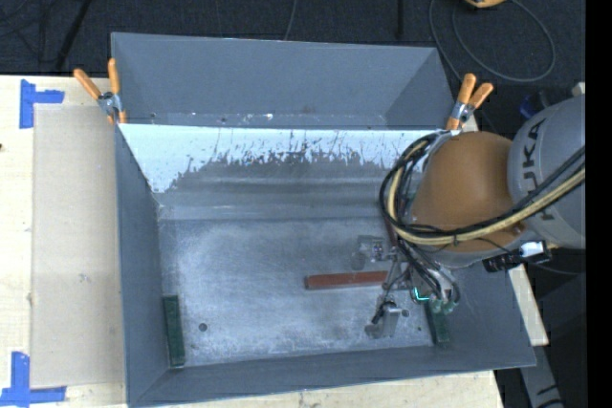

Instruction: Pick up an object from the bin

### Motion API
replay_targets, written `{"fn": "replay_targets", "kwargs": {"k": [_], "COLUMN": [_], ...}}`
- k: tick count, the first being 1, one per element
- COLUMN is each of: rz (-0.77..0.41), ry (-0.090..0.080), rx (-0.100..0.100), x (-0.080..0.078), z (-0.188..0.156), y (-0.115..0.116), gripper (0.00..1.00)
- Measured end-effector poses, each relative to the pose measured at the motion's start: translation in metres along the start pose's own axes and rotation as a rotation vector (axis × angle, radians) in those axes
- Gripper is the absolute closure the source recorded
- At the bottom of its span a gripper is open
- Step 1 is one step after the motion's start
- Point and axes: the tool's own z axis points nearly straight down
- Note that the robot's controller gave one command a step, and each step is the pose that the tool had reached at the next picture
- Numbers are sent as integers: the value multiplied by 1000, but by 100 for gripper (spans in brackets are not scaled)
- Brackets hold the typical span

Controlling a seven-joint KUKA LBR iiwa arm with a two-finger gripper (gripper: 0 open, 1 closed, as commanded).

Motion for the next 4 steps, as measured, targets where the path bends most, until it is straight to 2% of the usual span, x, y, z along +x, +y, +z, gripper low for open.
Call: {"fn": "replay_targets", "kwargs": {"k": [1, 2, 3, 4], "rz": [4, 21, 20, -4], "ry": [-9, -1, -1, -2], "rx": [0, -1, -1, -1], "x": [-58, -49, -49, -32], "z": [43, 64, 64, -28], "y": [-42, 39, 39, 49], "gripper": [0, 100, 100, 100]}}
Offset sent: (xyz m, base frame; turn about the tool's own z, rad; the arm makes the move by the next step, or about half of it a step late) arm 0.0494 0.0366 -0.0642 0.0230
